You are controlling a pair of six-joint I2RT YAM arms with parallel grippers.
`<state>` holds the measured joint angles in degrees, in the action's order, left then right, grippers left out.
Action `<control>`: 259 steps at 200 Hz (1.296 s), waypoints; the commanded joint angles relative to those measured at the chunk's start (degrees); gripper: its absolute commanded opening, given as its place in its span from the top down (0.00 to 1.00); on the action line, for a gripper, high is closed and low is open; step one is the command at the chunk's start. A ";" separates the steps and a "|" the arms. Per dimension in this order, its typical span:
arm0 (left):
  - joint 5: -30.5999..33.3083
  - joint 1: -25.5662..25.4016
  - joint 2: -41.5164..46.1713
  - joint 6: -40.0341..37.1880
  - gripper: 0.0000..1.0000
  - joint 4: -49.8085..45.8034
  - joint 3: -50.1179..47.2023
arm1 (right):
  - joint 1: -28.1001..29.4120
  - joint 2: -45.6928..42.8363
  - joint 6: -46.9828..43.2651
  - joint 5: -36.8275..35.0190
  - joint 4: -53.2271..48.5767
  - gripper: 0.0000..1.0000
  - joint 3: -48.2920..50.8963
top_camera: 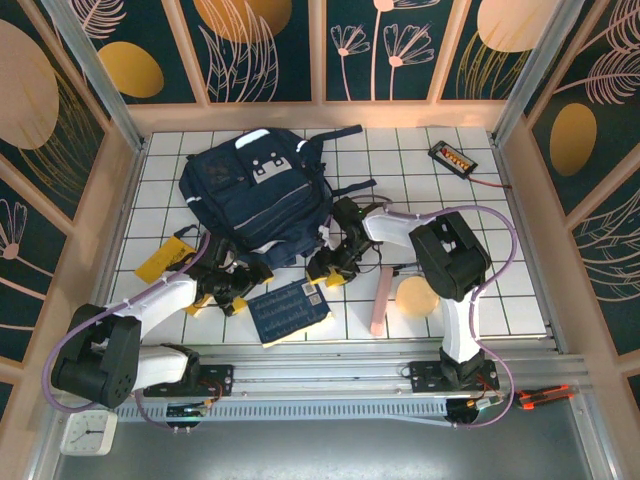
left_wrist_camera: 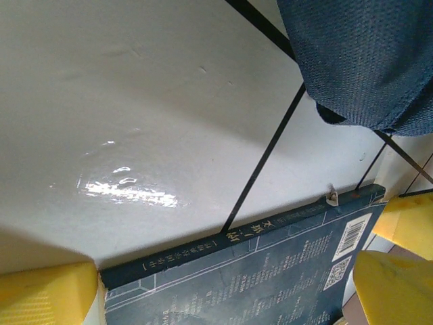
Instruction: Pack the student bag
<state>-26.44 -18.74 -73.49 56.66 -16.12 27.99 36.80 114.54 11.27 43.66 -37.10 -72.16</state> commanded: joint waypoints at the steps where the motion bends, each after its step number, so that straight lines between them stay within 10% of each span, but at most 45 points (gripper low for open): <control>1: -5.62 -2.48 -5.69 -1.31 0.02 14.78 -4.94 | -0.09 -0.24 0.70 -7.84 -5.32 0.35 -1.25; 168: -6.26 -2.53 18.99 -0.71 0.01 -12.78 -3.77 | 3.99 1.89 1.83 -2.19 1.12 0.35 2.20; 259: -9.98 -2.53 14.62 0.46 0.01 -3.97 -10.47 | 5.21 2.67 0.41 6.05 2.54 0.35 2.95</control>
<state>-33.23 -21.02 -57.19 54.28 -20.38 19.49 38.48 114.30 12.51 42.72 -36.03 -71.83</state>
